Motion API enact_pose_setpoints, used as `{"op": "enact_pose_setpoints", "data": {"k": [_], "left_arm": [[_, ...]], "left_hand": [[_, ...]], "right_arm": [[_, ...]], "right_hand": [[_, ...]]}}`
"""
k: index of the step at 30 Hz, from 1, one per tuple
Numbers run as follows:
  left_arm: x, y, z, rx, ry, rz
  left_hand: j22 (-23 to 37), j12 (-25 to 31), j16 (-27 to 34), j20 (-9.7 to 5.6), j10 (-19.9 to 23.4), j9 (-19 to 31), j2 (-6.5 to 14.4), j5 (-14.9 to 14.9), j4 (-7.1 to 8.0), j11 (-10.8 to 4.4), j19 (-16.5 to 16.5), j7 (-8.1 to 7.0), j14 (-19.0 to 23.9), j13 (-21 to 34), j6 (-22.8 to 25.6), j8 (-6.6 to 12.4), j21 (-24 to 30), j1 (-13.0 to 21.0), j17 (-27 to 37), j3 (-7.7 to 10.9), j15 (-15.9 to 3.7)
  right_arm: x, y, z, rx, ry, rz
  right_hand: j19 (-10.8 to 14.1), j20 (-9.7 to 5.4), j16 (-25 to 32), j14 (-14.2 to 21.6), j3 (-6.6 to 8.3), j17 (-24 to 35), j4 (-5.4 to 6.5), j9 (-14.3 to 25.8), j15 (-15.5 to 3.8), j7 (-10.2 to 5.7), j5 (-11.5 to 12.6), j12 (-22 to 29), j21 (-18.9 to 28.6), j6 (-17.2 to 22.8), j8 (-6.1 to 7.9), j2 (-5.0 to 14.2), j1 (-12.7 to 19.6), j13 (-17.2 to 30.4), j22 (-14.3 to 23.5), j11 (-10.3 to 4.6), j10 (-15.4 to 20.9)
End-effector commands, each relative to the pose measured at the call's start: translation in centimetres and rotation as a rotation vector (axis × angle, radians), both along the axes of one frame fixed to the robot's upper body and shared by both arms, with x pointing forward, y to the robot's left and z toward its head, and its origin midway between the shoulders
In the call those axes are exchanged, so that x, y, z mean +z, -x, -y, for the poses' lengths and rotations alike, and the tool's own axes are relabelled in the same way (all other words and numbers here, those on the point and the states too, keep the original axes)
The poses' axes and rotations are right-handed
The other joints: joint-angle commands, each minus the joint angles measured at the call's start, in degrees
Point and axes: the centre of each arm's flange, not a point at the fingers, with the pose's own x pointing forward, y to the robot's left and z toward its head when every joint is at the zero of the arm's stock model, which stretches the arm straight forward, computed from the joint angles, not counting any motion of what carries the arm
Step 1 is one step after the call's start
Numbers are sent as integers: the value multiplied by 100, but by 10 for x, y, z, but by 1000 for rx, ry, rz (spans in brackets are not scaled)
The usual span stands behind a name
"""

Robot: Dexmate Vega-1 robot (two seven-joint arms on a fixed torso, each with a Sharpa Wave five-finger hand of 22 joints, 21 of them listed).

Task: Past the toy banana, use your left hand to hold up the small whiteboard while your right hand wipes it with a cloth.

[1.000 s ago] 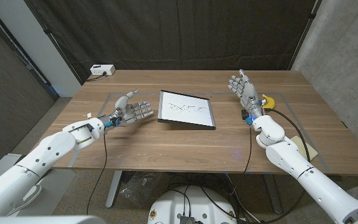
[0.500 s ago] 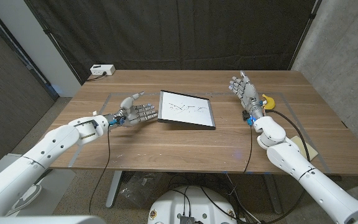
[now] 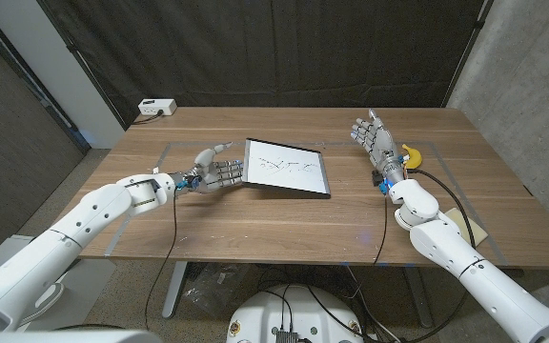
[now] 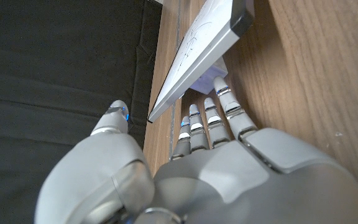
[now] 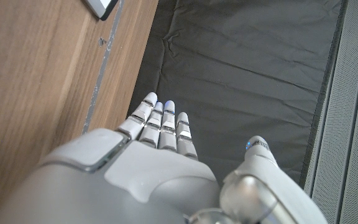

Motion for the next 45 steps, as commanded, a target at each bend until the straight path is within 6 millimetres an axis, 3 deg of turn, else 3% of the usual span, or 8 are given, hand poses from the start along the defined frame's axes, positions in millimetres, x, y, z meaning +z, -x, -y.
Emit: {"op": "enact_pose_setpoints", "data": {"k": [1,4,11,28,45], "left_arm": [[5,-2,18,46,-33,-32],[7,0,20,86,-52,-36],[10,3,20,136,-100,-32],[27,10,33,161,-158,-23],[21,4,44,180,-139,-56]], "left_hand": [[23,53,22,-16,261,12,75,2,-71,-93,201,185,214,23,259,89,22,184,5,122,-41],[26,80,58,-13,510,11,106,4,-155,-133,431,132,508,24,559,154,71,447,-2,238,-98],[26,77,28,-35,719,8,95,13,-271,-215,574,111,667,22,722,163,89,864,-17,401,-177],[32,64,18,-58,921,9,89,22,-221,-204,702,106,855,26,931,176,104,1165,-3,526,-184],[9,59,22,-135,1288,16,228,82,-240,-249,1039,123,1242,32,1292,197,175,1749,-5,832,-237]], "right_arm": [[0,0,1,7,7,11],[0,0,1,11,2,8],[-2,0,5,8,1,-1],[-5,0,7,18,13,-9],[-5,1,11,25,20,0]], "right_hand": [[53,7,25,53,29,33,-29,33,-6,-1,-3,33,-11,49,-7,11,34,-2,7,21,60],[62,4,25,62,27,33,-30,33,-8,1,-3,34,-13,50,-9,11,33,-1,8,25,69],[74,15,22,76,24,34,-32,33,-15,-11,-4,37,-23,60,-12,12,30,-1,8,17,93],[128,28,21,129,16,34,-41,34,-19,-15,-5,47,-42,88,-17,12,26,1,9,10,162],[186,39,23,194,10,33,-51,34,-17,-27,-4,51,-58,124,-19,13,26,2,11,13,216]]}}
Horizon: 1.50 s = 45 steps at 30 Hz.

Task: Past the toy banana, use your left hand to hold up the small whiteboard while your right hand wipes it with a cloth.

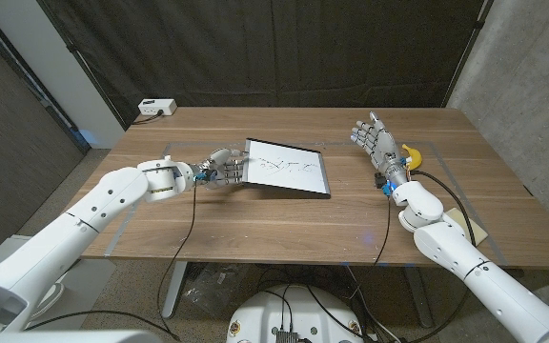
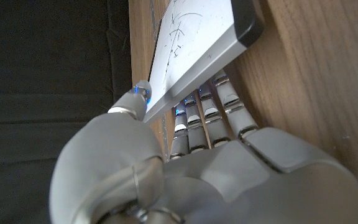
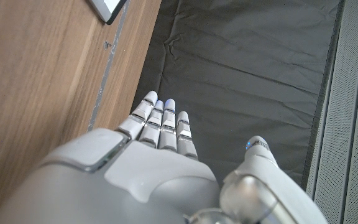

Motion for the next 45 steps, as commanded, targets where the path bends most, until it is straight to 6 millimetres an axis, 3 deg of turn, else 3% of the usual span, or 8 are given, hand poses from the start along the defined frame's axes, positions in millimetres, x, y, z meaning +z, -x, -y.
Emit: {"op": "enact_pose_setpoints", "data": {"k": [1,16,29,36,38,40,45], "left_arm": [[-2,-3,9,8,13,-7],[1,-9,19,-9,9,-28],[2,-8,32,-32,19,-37],[1,-4,39,-22,68,-41],[1,-3,39,-11,83,-38],[1,-2,40,-2,94,-33],[1,0,41,13,101,-24]], "left_hand": [[-5,-10,-10,-32,87,15,23,37,13,7,115,22,99,33,94,34,47,102,11,77,-16],[-13,-37,-37,-57,175,20,122,71,25,-8,193,42,169,37,166,4,40,323,17,210,-62],[-16,-31,-5,-16,480,36,343,143,38,21,467,82,493,45,423,-2,74,764,22,495,-116],[-21,6,69,-14,900,47,522,177,77,60,814,205,988,43,832,36,133,1043,23,756,-105],[-22,25,91,-49,1076,49,596,192,92,113,966,212,1169,41,1017,59,166,1140,26,869,-122],[-27,48,127,-64,1320,52,664,199,147,74,1146,215,1443,35,1324,102,198,1215,30,1010,-187],[-26,56,170,-95,1502,54,676,182,204,82,1302,241,1720,31,1448,85,230,1237,25,1108,-267]], "right_arm": [[0,0,3,4,6,4],[-2,-2,9,8,4,1],[-3,-3,11,21,5,-5],[-4,-3,14,33,0,-6],[-4,-3,15,34,-3,-5],[-4,-2,16,33,-4,-2],[-4,1,21,22,-7,10]], "right_hand": [[37,6,22,52,9,33,-53,34,1,6,-5,51,-37,58,-18,13,26,3,13,3,78],[82,28,20,90,4,33,-61,34,7,-3,-5,66,-49,99,-14,12,26,5,13,-16,147],[125,50,21,143,-4,34,-68,35,8,-17,-5,71,-65,152,-8,9,23,6,15,-22,199],[144,59,20,163,-7,33,-73,34,-3,-15,-6,80,-73,166,-9,8,22,6,16,-24,239],[156,59,20,170,-8,33,-74,34,0,-16,-6,83,-73,168,-11,6,22,7,16,-29,251],[160,62,21,180,-10,33,-75,34,7,-15,-6,83,-75,173,-10,5,21,7,16,-32,257],[167,68,21,189,-11,34,-76,34,6,-20,-6,81,-80,179,-11,5,19,7,16,-42,259]]}}
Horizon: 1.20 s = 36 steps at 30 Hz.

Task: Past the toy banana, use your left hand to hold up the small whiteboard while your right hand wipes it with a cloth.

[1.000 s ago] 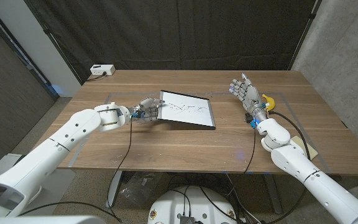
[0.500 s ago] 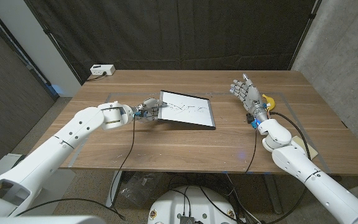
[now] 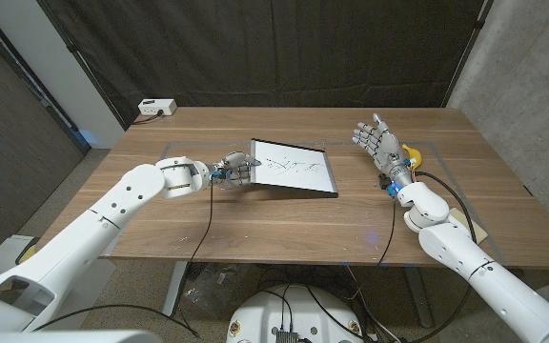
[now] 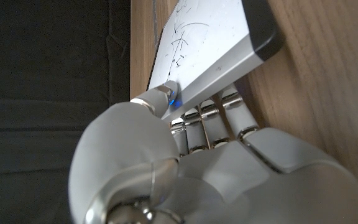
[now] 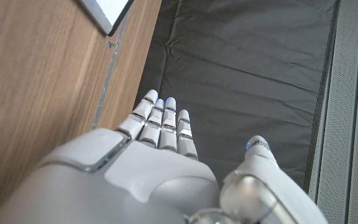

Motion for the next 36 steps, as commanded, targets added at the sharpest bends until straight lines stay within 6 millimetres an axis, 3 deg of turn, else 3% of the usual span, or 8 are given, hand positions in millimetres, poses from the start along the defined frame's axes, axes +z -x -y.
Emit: {"op": "enact_pose_setpoints", "data": {"k": [1,3,5,10,33,36], "left_arm": [[1,5,5,33,45,13],[1,5,5,38,47,14],[0,5,6,41,52,11],[-3,5,6,47,63,7],[-10,12,-3,55,102,5],[-10,12,-4,58,109,6]], "left_hand": [[-1,31,66,-17,121,13,45,4,32,3,138,170,189,16,154,39,49,62,9,86,-54],[0,32,67,-37,158,14,48,-3,46,22,171,177,230,16,175,33,56,62,7,103,-59],[0,29,64,-44,167,15,47,-5,52,17,185,179,238,15,197,36,59,62,6,111,-59],[-1,28,60,-62,227,17,40,-12,73,-20,239,185,299,14,238,28,68,56,2,141,-75],[-12,-10,21,-117,341,21,-11,-25,127,-55,370,139,445,12,382,2,68,7,-11,227,-112],[-13,-10,12,-127,374,21,-17,-25,132,-76,387,140,461,12,393,-7,67,-1,-12,242,-137]], "right_arm": [[-1,4,9,-12,-10,15],[0,7,11,-37,-15,32],[2,11,15,-78,-19,62],[7,21,23,-180,-16,136],[-2,59,71,-355,53,171],[-6,64,78,-385,43,180]], "right_hand": [[60,-7,19,57,-12,34,-28,35,-8,-5,-6,36,-35,38,-12,5,20,8,17,14,55],[66,-4,20,72,-11,33,-32,35,-17,-15,-6,36,-40,62,-5,6,24,8,17,15,64],[278,18,49,239,12,22,-87,34,-93,-44,-7,55,0,192,24,15,99,7,18,-21,168],[464,19,54,374,53,9,-171,34,-174,-91,-9,49,27,352,60,25,226,4,17,-96,220],[566,-37,20,458,154,0,-351,37,-275,-150,10,14,-12,360,27,43,536,3,12,-180,228],[727,-119,38,647,228,-7,-464,39,-387,-247,27,32,-13,502,53,34,797,-3,12,-308,366]]}}
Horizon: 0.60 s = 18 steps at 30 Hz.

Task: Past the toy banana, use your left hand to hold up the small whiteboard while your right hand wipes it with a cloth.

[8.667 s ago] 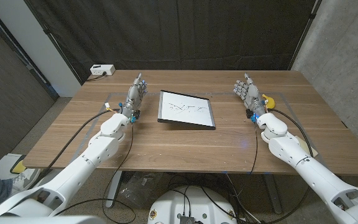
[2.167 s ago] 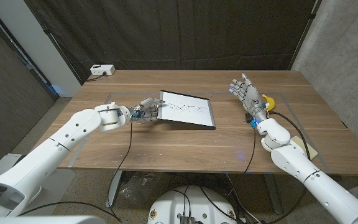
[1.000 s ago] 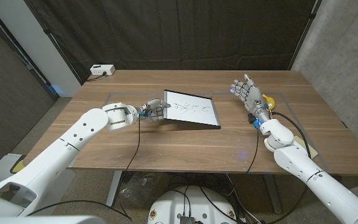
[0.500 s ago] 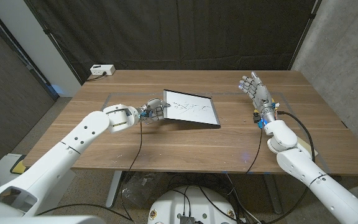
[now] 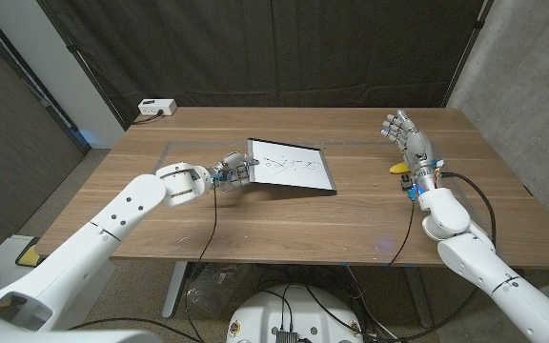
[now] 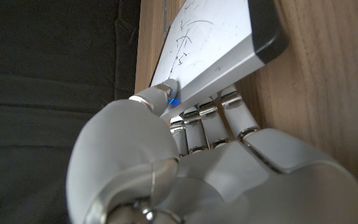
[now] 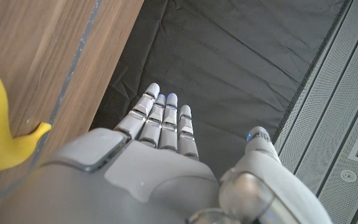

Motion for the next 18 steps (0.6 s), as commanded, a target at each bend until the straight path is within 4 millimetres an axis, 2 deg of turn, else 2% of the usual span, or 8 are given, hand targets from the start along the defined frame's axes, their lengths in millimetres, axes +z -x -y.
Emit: {"op": "enact_pose_setpoints", "data": {"k": [1,9,11,14,18], "left_arm": [[-1,3,-3,4,23,4],[4,6,-8,0,4,6],[4,6,-8,3,1,4],[3,7,-8,4,4,-3],[1,7,-7,-4,8,-10]], "left_hand": [[21,-10,-32,-18,92,23,-23,-19,8,-28,71,158,69,24,188,-34,21,-8,10,76,-44],[19,-38,-59,-59,88,24,-30,-17,17,-1,102,180,74,25,195,-58,15,-20,8,107,-22],[18,-39,-63,-61,96,24,-32,-16,17,-13,108,179,78,25,198,-61,14,-22,7,112,-26],[16,-31,-70,-69,167,24,-51,-8,13,-37,132,155,118,24,263,-55,9,-31,3,136,-29],[16,-35,-70,-72,192,24,-64,-1,10,-43,152,149,158,23,304,-52,7,-38,0,152,-52]], "right_arm": [[-9,23,27,-112,-2,28],[-16,38,45,-151,24,51],[-17,43,52,-162,35,45],[-19,49,61,-182,45,42],[-22,57,71,-202,59,41]], "right_hand": [[206,-78,20,227,76,4,-126,10,-96,-111,30,2,12,193,38,-23,288,-6,13,-141,148],[237,-125,-5,263,133,1,-170,12,-130,-145,44,-19,-17,219,25,-17,483,-11,12,-227,164],[238,-127,-25,251,160,0,-184,13,-138,-181,49,-40,-37,220,16,-13,577,-13,12,-326,142],[252,-131,-52,257,204,-1,-192,15,-165,-352,52,-71,-76,281,14,-19,765,-16,13,-518,125],[289,-146,-55,293,215,-1,-185,17,-205,-433,50,-57,-91,392,38,-41,866,-18,16,-584,206]]}}
